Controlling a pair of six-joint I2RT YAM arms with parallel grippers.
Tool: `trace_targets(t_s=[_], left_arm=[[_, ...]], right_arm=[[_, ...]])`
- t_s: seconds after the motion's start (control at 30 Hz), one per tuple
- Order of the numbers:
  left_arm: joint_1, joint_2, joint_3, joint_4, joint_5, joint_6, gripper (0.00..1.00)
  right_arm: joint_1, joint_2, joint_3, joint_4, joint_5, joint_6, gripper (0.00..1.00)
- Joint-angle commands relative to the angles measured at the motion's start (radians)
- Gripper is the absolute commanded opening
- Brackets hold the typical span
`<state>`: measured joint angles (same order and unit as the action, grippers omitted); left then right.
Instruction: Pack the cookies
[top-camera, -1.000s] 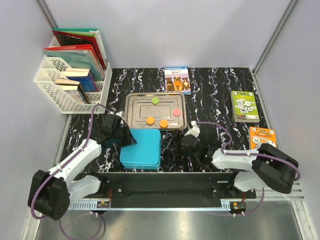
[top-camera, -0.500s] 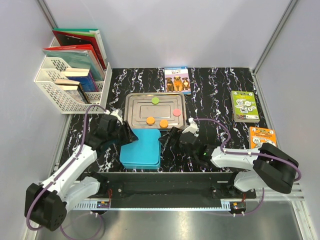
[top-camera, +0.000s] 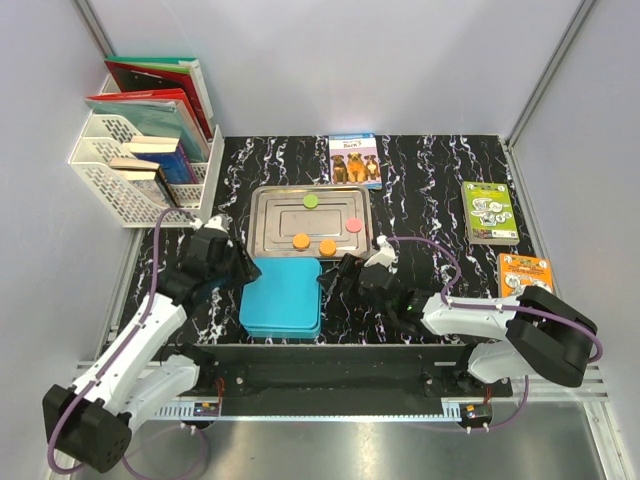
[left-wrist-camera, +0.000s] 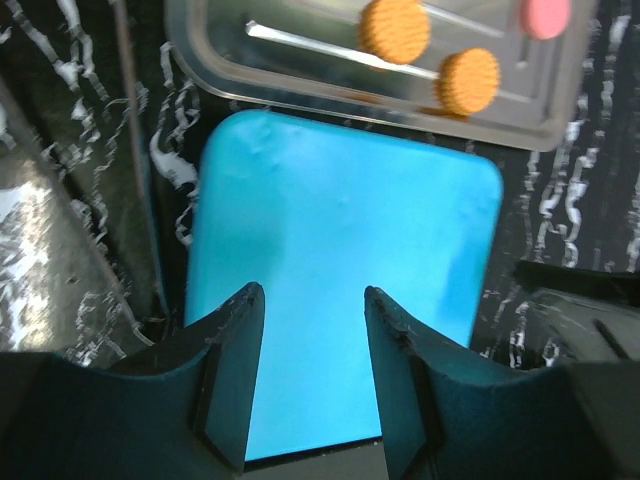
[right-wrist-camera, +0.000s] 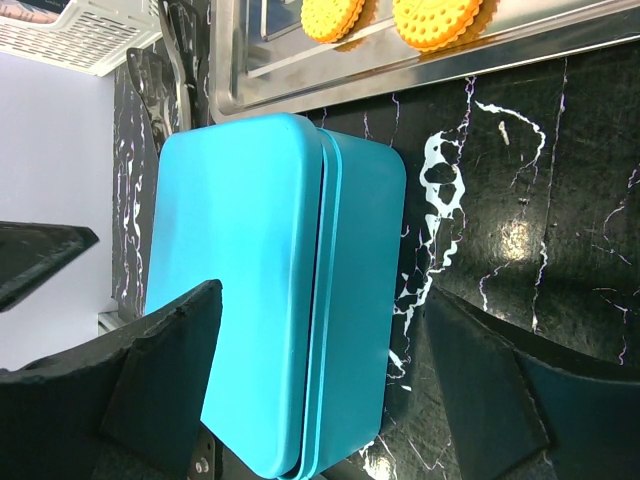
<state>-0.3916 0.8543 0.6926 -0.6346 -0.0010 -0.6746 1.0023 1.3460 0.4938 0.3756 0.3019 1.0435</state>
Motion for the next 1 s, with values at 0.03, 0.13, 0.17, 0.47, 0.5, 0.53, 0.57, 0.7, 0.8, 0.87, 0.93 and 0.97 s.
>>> trace_targets(t_s=[0.03,0.13,0.17,0.47,0.5,0.53,0.57,0.7,0.8,0.87,0.93,0.97], left_arm=[[0.019,0.019,-0.019,-0.054,-0.096,-0.048,0.48],[0.023,0.017,-0.016,-0.065,-0.125,-0.062,0.48],[0.023,0.015,-0.016,-0.071,-0.134,-0.065,0.48],[0.034,0.097,-0.027,-0.062,-0.111,-0.071,0.49],[0.034,0.106,-0.033,-0.054,-0.084,-0.069,0.49],[0.036,0.117,-0.038,-0.041,-0.074,-0.069,0.49],[0.036,0.129,-0.048,-0.034,-0.062,-0.072,0.49],[0.037,0.14,-0.074,-0.004,-0.019,-0.085,0.49],[0.037,0.141,-0.079,0.004,-0.008,-0.083,0.49],[0.039,0.135,-0.077,0.007,-0.005,-0.082,0.49],[0.037,0.126,-0.079,0.012,-0.005,-0.08,0.49],[0.037,0.121,-0.08,0.012,0.019,-0.08,0.49]], right_arm=[[0.01,-0.011,0.012,0.017,0.02,-0.014,0.89],[0.01,-0.021,0.002,0.017,0.02,-0.013,0.89],[0.01,-0.021,-0.001,0.019,0.02,-0.011,0.89],[0.012,-0.005,0.005,0.031,0.014,-0.005,0.89],[0.01,-0.005,0.006,0.032,0.014,-0.005,0.89],[0.012,-0.004,0.006,0.032,0.01,-0.005,0.89],[0.01,-0.001,0.006,0.034,0.008,-0.004,0.89],[0.01,-0.007,0.003,0.034,0.008,-0.003,0.89],[0.01,-0.008,0.002,0.032,0.009,-0.003,0.89],[0.01,-0.008,0.002,0.032,0.006,-0.004,0.89],[0.01,-0.004,0.005,0.032,0.005,-0.003,0.89],[0.012,-0.002,0.006,0.036,0.003,-0.005,0.89]])
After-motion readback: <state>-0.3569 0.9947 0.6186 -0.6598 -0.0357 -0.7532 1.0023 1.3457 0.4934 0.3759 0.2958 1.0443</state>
